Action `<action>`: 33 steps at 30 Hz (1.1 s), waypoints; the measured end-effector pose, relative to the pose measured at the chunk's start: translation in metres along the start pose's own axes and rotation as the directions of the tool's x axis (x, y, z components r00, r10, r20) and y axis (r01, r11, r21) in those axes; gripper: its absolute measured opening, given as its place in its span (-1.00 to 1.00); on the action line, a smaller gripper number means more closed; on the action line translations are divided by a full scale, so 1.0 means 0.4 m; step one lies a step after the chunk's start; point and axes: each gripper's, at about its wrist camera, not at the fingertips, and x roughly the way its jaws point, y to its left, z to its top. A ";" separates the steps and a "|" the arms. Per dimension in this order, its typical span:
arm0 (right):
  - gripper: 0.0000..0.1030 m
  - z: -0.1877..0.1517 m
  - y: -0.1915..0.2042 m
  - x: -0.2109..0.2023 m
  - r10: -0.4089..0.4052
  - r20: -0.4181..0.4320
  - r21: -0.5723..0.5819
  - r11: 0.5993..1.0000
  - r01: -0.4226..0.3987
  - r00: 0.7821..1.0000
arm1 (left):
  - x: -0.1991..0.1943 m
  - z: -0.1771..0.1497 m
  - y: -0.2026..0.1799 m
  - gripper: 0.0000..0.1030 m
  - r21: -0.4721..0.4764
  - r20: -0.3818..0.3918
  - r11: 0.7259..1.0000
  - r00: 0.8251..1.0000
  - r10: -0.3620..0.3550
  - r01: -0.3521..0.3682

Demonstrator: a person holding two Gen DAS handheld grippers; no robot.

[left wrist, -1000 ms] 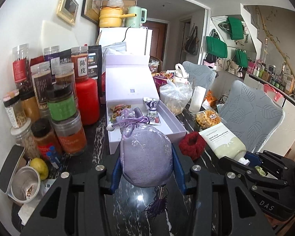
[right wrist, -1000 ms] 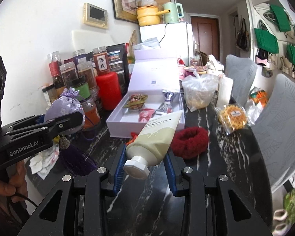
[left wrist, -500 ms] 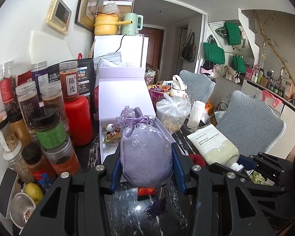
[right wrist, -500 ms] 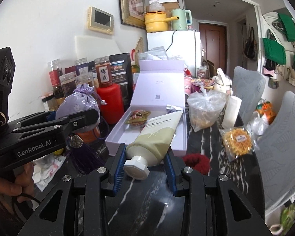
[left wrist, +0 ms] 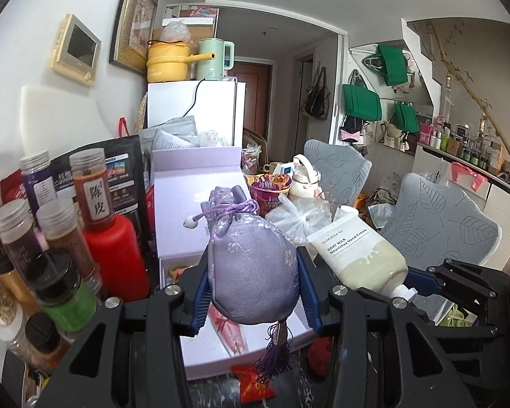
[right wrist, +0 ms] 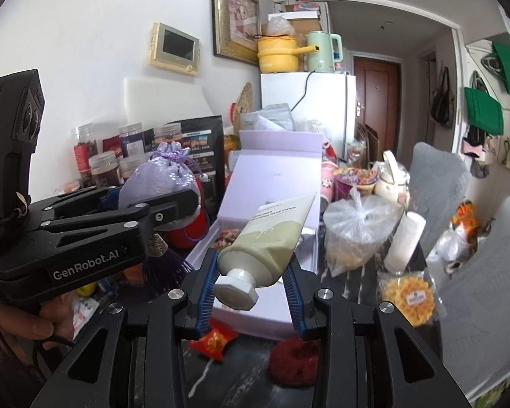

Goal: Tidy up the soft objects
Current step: 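Lift the lavender sachet and hand cream tube toward the white box with both grippers, then lower the sachet and hand cream tube into the white box with both grippers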

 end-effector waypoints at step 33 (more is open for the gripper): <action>-0.29 0.107 -0.108 0.325 0.041 -0.035 0.026 0.999 -0.041 0.999 | 0.321 0.062 0.111 -0.14 -0.037 -0.085 0.995 0.992 0.094 -0.097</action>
